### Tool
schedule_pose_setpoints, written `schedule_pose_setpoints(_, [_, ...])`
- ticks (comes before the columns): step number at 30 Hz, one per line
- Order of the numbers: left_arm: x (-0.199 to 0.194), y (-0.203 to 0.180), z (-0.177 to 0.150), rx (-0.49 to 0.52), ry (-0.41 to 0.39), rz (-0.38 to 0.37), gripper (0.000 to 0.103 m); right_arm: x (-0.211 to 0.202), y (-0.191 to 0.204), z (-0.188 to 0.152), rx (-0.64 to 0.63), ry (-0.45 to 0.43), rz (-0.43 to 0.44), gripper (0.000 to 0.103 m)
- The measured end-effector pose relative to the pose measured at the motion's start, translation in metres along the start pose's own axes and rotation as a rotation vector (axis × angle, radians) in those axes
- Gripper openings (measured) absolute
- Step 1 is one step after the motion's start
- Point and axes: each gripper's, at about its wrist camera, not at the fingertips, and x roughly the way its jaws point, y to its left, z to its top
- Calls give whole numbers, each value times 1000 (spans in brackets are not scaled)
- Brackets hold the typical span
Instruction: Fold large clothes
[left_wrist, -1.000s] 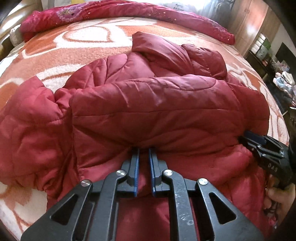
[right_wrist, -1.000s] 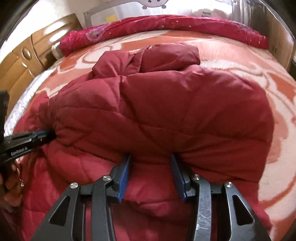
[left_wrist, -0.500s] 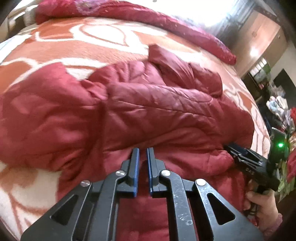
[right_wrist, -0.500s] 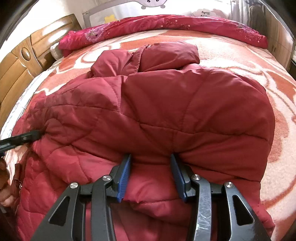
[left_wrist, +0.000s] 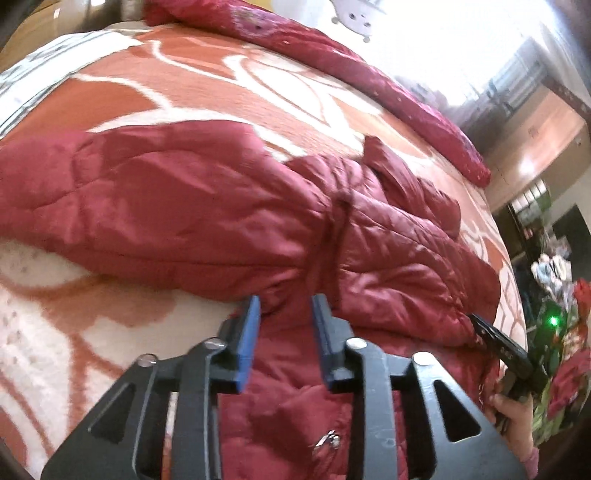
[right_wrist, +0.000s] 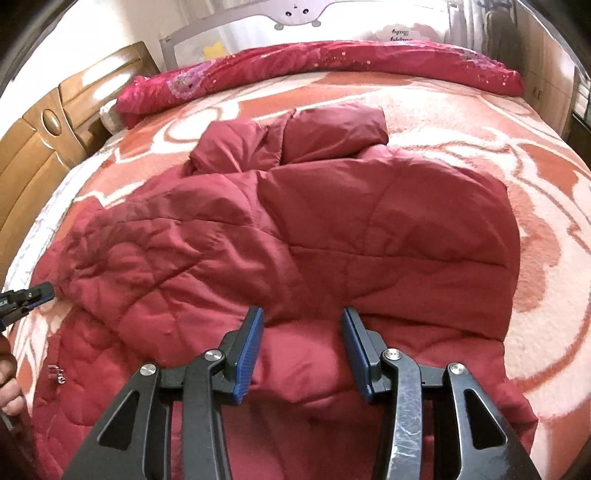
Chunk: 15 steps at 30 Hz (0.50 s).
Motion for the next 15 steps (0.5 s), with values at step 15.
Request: schedule_pose_setpoints(15, [-9,127,4,-357,-59,69,52,-66,39,-24,-47,-36,156,51])
